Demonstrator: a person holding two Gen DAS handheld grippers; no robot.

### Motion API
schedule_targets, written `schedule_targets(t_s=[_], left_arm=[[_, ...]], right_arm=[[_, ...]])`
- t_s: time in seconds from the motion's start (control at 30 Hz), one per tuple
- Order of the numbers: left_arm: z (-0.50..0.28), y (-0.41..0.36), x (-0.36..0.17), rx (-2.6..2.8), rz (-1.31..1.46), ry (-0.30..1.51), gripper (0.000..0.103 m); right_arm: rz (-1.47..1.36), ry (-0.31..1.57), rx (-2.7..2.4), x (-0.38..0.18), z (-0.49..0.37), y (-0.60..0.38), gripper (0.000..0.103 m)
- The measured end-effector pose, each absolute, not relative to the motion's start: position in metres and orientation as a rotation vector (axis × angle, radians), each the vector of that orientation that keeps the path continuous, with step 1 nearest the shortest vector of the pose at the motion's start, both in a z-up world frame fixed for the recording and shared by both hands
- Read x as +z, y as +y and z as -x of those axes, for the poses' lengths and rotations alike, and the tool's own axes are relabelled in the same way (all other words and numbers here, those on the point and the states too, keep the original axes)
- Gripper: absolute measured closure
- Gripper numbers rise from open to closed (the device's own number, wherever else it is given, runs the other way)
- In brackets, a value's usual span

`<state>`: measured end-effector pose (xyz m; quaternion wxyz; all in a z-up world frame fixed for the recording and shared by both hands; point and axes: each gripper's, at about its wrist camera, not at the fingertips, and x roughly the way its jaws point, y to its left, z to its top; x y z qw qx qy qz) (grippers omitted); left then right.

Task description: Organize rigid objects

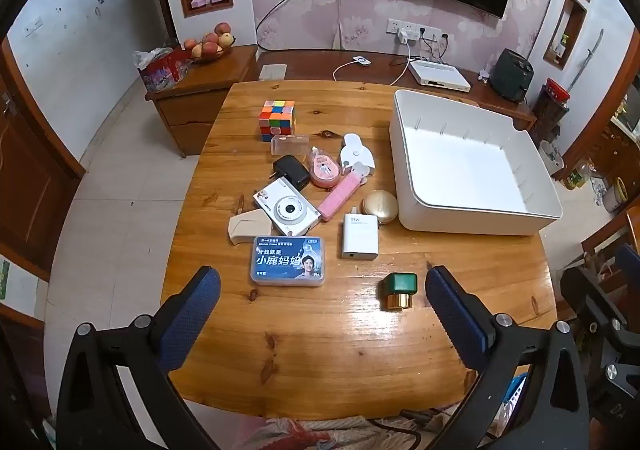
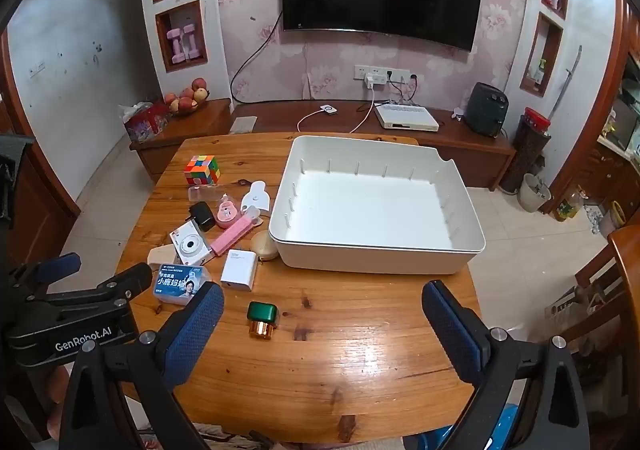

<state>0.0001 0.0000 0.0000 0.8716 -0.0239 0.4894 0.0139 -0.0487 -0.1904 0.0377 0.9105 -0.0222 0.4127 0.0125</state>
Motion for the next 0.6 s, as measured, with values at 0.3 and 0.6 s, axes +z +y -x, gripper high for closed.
schedule_targets(t_s=[0.3, 0.6], left_arm=[[-0.0001, 0.0, -0.0001, 0.024, 0.055, 1.014, 0.001], [-0.0001, 0.0005, 0.0001, 0.027, 0.058, 1.013, 0.001]], right_arm=[[0.037, 0.851, 0.031, 0.0355, 0.047, -0.191, 0.003], [0.035, 0.844, 0.028, 0.0304, 0.048, -0.1881, 0.003]])
